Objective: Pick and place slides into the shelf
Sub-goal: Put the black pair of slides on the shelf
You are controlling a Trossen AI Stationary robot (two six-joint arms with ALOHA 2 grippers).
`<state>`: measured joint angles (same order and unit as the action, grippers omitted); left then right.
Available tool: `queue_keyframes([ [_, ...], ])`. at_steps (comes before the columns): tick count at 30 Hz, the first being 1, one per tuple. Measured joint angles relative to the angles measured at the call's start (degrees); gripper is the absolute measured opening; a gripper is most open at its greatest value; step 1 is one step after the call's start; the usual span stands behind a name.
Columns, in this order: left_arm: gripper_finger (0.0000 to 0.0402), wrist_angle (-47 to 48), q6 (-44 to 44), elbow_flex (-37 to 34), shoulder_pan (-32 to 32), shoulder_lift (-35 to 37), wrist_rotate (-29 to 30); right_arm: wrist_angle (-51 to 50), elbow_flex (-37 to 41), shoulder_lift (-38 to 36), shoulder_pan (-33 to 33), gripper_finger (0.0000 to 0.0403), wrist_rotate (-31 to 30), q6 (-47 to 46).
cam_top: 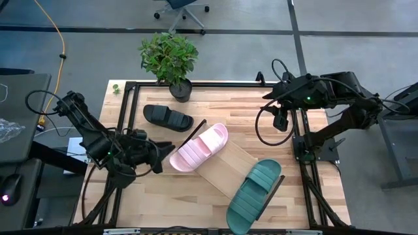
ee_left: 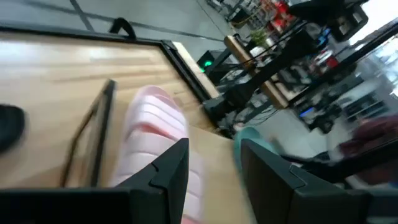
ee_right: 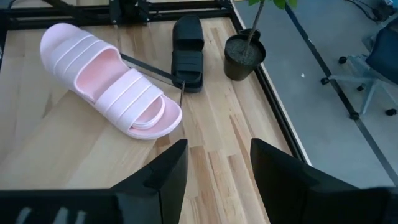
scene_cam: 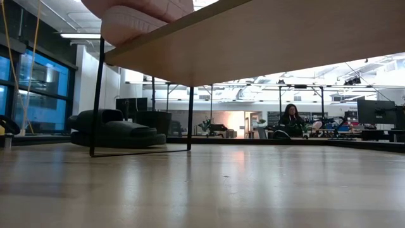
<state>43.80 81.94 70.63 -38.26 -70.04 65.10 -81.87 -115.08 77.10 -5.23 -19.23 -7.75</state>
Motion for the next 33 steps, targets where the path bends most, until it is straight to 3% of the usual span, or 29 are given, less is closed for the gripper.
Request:
queue_keyframes([
  [19,0.0133,32.7,-0.6,0.0,0.0,14.1,-17.0,1.2,0.0,0.0,0.0,0.0167,-5.2,-13.7],
  [25,0.0133,46.8,4.4,-0.1,0.0,16.7,-24.5,3.2,0.0,0.1,0.0,0.0167,-7.4,-16.4],
  [33,0.0133,46.0,2.2,-6.9,3.0,24.3,-28.8,3.5,0.0,1.9,0.0,0.0167,-9.9,-17.8],
])
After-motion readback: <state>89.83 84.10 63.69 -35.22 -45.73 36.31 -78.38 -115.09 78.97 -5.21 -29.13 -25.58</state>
